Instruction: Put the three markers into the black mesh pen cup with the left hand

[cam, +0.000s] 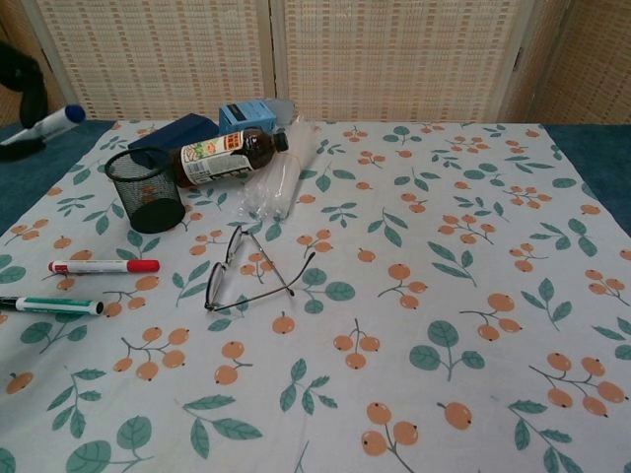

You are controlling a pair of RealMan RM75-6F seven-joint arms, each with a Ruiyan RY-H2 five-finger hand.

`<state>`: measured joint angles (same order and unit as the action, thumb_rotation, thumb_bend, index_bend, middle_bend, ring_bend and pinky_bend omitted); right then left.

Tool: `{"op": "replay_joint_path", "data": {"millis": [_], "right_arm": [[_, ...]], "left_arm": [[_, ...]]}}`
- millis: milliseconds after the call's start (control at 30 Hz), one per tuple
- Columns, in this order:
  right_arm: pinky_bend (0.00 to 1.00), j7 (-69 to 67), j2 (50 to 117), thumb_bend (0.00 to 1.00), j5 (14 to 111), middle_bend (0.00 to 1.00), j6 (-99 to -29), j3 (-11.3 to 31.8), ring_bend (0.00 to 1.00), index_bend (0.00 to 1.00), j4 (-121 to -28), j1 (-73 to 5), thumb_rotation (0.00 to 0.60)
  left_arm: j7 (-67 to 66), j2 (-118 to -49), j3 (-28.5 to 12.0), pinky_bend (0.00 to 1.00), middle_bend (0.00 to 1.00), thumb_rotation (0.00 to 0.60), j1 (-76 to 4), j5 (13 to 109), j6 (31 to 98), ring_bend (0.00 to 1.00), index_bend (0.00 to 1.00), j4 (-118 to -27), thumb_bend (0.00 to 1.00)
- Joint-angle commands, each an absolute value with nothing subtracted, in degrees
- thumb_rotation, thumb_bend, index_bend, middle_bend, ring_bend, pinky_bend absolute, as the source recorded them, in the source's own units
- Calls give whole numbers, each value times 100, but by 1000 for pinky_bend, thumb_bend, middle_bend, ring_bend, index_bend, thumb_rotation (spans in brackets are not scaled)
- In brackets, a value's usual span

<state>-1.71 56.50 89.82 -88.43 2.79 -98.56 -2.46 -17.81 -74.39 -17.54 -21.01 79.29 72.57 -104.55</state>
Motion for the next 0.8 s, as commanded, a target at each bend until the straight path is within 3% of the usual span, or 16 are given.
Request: {"op": "replay_joint_path", "data": {"millis": [33,400,800], "right_arm": [[303,-147,5654,0,8969,61,-8836,281,275,131,-9858,-245,600],[303,35,5682,0,8941,61,-8818,289,275,131,-9914,-245,600],[303,22,5688,0,8814,61,-8790,332,275,131,-9882,-237,600]], "left_arm": [[-195,-6749,-2902,279,693,600,-2981,6554,6074,330,669,-10687,282],[1286,-7230,-3082,274,682,600,-3653,5732,5241,329,664,-9114,282],[2778,-7711,-2950,257,669,600,-3660,5759,4849,313,658,-8312,282]]}}
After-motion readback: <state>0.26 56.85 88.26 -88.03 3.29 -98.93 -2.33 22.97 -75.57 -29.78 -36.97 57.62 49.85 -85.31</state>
